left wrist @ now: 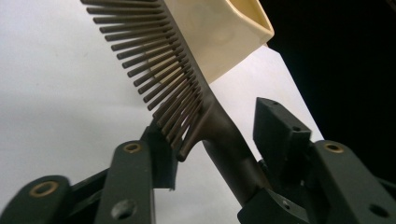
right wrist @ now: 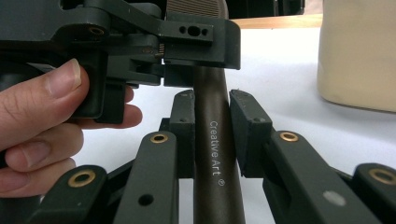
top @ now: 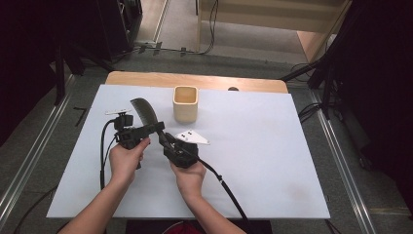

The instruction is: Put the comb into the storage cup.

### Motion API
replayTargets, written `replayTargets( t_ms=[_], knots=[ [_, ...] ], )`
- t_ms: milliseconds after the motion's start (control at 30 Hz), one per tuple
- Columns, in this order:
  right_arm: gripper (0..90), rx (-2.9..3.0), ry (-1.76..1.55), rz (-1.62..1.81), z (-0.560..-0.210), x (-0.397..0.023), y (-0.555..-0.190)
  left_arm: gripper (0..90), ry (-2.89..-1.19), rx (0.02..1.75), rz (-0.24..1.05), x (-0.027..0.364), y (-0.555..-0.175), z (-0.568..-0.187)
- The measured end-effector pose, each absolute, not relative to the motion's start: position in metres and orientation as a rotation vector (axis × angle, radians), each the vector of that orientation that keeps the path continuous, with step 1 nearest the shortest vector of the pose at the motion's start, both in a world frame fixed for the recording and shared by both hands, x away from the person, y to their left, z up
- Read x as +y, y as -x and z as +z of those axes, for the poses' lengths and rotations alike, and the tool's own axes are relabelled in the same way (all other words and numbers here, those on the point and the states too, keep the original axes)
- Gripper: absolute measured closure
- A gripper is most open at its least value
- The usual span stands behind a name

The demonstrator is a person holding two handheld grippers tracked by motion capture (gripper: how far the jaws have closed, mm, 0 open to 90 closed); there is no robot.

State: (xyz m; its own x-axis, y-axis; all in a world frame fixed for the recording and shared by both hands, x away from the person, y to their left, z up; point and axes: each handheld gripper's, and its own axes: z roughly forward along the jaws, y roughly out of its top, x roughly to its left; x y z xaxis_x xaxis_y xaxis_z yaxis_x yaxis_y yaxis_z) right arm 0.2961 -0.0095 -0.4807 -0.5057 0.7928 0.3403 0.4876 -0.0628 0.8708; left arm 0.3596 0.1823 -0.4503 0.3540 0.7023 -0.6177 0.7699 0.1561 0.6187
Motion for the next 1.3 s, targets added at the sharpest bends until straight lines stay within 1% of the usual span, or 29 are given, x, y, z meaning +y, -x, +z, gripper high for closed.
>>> replayTargets(
  t_ms=[200,233,533,1300],
  knots=[
    [70.2,1.931,-1.377,1.591,-0.4821,-0.0094,-0.2962,58.1,-1.561,1.375,-0.091,0.1825,-0.3596,-0.4504],
    [70.2,1.93,-1.379,1.593,-0.4823,-0.0094,-0.2963,60.8,-1.562,1.376,-0.091,0.1826,-0.3596,-0.4505],
    [70.2,1.931,-1.387,1.608,-0.4839,-0.0086,-0.2973,65.2,-1.535,1.387,-0.13,0.1858,-0.3611,-0.451],
    [70.1,1.962,-1.363,1.615,-0.4829,-0.0087,-0.3001,71.6,-1.454,1.398,-0.204,0.1918,-0.3607,-0.4505]
  ],
)
